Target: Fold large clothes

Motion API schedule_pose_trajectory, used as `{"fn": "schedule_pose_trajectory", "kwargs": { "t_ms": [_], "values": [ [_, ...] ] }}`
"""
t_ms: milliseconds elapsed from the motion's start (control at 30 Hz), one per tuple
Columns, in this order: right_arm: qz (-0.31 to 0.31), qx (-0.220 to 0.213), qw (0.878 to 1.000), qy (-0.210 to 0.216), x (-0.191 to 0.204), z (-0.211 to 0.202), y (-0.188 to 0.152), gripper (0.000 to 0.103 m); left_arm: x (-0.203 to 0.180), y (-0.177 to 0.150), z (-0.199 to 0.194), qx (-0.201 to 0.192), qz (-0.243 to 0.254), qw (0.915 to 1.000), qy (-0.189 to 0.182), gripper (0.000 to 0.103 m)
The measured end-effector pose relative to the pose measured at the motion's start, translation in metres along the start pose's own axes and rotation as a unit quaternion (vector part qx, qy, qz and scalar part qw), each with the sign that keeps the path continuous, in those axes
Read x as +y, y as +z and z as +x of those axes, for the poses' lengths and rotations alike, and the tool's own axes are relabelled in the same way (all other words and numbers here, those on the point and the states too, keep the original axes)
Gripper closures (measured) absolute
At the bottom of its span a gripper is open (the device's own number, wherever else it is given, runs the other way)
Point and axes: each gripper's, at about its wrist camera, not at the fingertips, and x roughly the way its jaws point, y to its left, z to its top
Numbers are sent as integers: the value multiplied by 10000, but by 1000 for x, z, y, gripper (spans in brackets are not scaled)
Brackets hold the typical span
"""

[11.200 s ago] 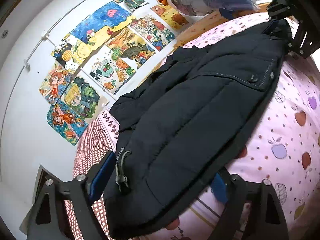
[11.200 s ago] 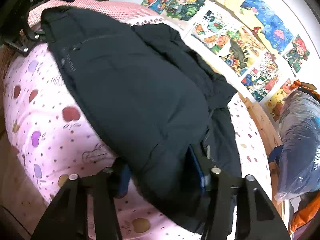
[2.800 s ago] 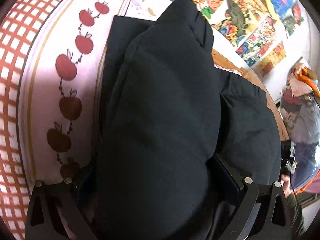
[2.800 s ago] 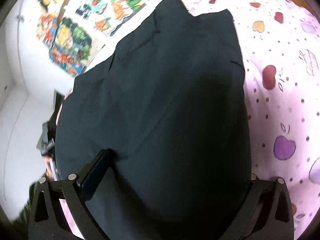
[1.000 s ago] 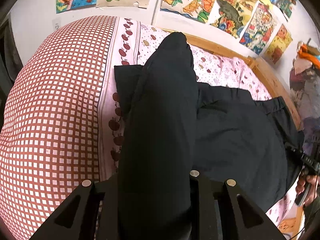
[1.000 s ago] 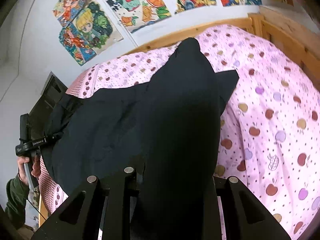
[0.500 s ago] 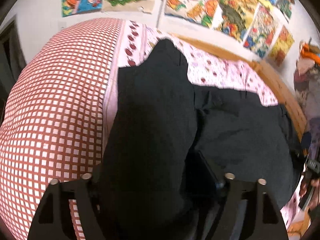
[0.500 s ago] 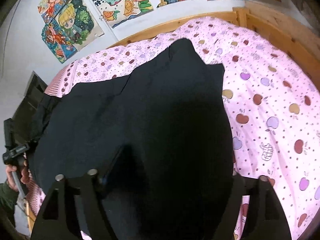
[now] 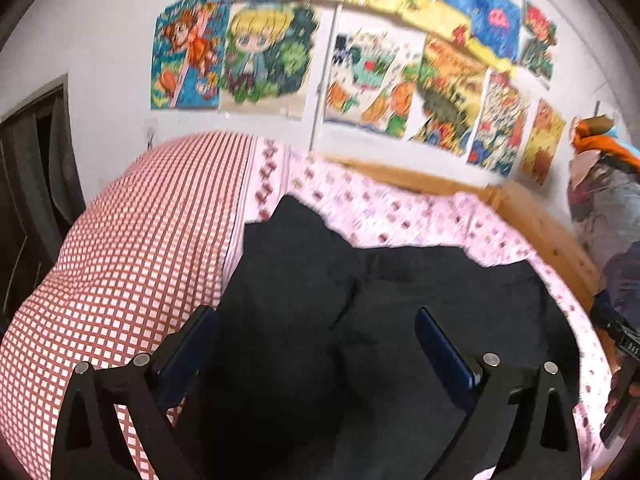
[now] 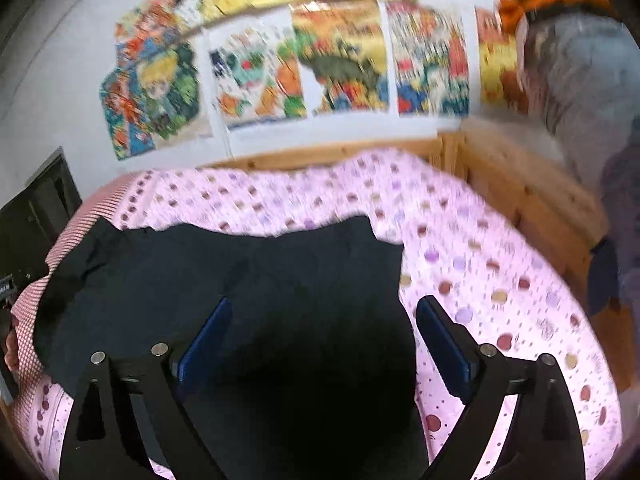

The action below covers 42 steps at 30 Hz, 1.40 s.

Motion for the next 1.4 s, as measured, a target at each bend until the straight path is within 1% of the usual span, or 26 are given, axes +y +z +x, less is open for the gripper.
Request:
{"fn": "schedule_pose_trajectory", "kwargs": {
  "t_ms": [133,233,333,467,600,667,767,867,933,1067,1167,1300,1400],
  "values": [
    [-230,-417,9988,-73,21,-30,4,2,-18,-1,-26,-347,147,9993,-71,0],
    [-293,-620,9976,-127,33,-49,4,2,-29,-3,-42,-483,196,9986,-74,0],
    [-170,-726,9972,-70,39,-67,2,2,-35,-6,-59,-520,183,9984,-116,0],
    [-219,-824,9964,13,51,-95,-1,2,-43,-9,-80,-509,281,9983,-93,0],
    [-368,-871,9955,107,69,-117,-7,2,-52,-14,-107,-776,514,9957,22,0],
    [-544,-863,9946,201,79,-129,-9,2,-58,-18,-120,-887,629,9941,52,0],
    [-844,-778,9927,369,96,-146,-13,2,-63,-27,-143,-1013,647,9927,24,0],
    [-1210,-654,9892,509,112,-161,-18,2,-65,-33,-162,-996,536,9936,55,0],
    [-1276,-619,9884,549,118,-172,-21,2,-65,-38,-176,-1002,444,9939,94,0],
    [-1143,-413,9903,679,119,-190,-27,2,-64,-45,-199,-1045,448,9933,209,0],
    [-1007,-265,9923,677,118,-199,-33,2,-63,-58,-214,-1177,572,9910,284,0],
    [-901,29,9936,676,121,-205,-39,2,-62,-73,-219,-1144,806,9898,281,0],
    [-673,399,9955,528,120,-202,-47,2,-59,-80,-219,-1075,817,9906,213,0]
  ]
}}
